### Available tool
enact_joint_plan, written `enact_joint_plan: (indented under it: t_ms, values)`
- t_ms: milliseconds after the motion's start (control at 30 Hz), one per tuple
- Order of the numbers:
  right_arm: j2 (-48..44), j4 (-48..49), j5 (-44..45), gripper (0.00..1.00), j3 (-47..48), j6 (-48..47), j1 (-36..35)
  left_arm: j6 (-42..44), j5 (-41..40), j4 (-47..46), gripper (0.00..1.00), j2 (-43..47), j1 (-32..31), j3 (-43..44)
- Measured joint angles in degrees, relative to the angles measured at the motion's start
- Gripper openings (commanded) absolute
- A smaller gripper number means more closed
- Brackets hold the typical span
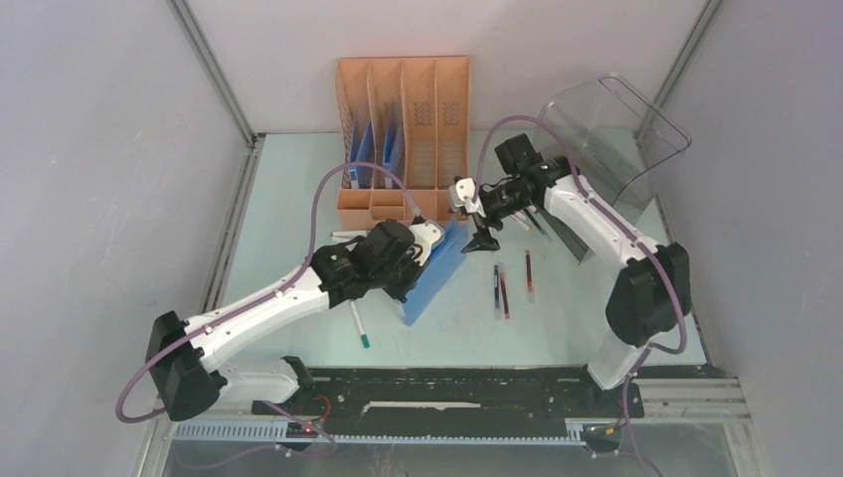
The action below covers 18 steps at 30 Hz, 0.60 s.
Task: Organize the desk
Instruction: Pick up the folder from the corner of the board.
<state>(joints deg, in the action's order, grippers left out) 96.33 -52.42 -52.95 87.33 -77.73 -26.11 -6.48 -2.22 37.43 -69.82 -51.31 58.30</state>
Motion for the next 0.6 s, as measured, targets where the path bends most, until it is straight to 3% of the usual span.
enact_joint_plan:
  t_ms: [367, 467, 600]
  values:
    - [9.4, -3.6, 3.3, 0.96, 3.3, -2.9, -1.2, 2.7, -0.4, 0.1, 0.0, 0.0, -1.9, 0.0]
    - [10.3, -3.9, 4.8, 0.86, 3.3, -3.9, -2.2, 3.1, -0.5, 0.2, 0.01, 0.0, -2.0, 0.0]
    - [11.2, -4.8, 5.3, 0.61, 3.3, -5.5, -3.1, 3.1, -0.9, 0.1, 0.04, 0.0, -2.1, 0.0]
